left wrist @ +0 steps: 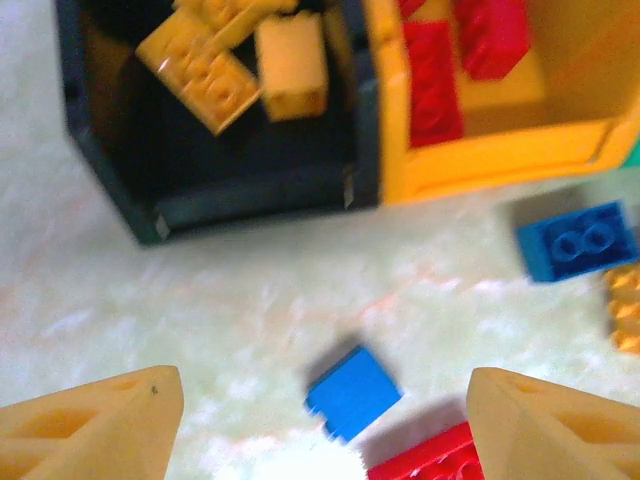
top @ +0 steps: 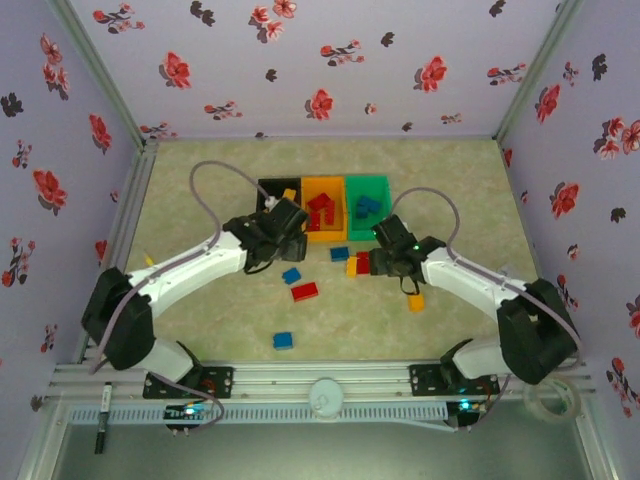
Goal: Sort the legos into containers by color
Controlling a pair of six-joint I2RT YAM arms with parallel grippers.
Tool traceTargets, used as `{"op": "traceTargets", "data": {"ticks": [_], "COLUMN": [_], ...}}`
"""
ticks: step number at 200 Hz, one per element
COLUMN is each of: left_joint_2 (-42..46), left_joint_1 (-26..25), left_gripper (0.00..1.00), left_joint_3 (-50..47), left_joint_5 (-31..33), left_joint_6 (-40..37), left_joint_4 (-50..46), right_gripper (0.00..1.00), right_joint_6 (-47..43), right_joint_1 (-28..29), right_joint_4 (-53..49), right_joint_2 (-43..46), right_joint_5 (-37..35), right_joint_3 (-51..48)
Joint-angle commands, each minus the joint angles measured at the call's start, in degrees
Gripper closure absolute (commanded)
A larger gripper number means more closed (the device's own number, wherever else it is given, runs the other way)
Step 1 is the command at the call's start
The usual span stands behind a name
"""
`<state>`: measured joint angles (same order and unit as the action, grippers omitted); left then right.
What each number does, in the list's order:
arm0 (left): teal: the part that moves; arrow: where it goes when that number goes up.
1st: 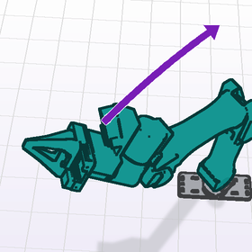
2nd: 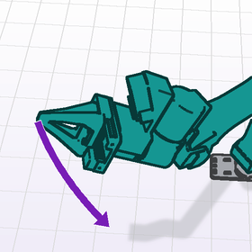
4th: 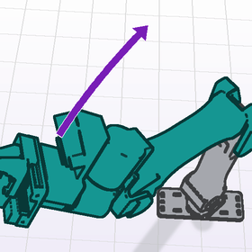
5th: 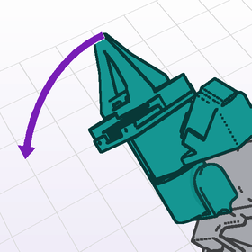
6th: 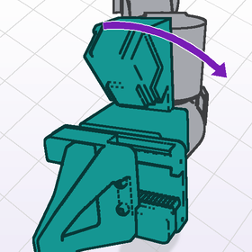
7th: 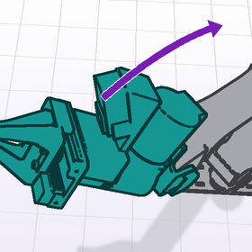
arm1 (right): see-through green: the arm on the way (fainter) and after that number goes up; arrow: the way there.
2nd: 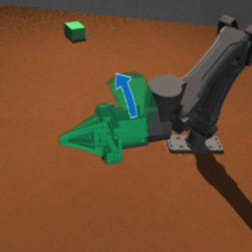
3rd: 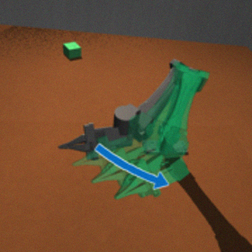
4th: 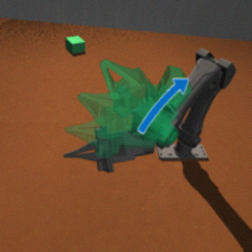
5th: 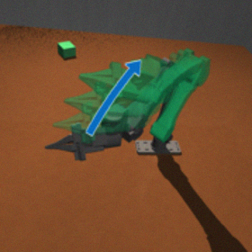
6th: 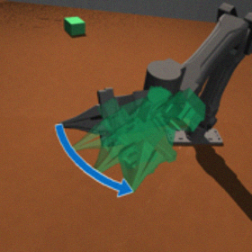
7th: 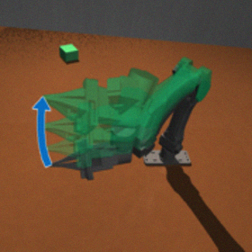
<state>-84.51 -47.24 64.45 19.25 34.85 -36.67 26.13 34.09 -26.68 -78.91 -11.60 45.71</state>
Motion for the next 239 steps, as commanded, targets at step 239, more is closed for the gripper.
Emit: {"op": "traceTargets", "data": {"ticks": [239], "left_joint_2": [9.49], "left_joint_1": [-0.17], "left_gripper": [0.24], "left_joint_3": [-6.67], "left_joint_5": [5.31], "left_joint_6": [5.98], "left_joint_4": [-3.09], "right_gripper": [0.49], "right_joint_6": [-0.77], "right_joint_1": [-2.47], "right_joint_4": [4.13], "right_joint_2": [-11.34], "right_joint_5": [2.71], "right_joint_3": [5.08]}}
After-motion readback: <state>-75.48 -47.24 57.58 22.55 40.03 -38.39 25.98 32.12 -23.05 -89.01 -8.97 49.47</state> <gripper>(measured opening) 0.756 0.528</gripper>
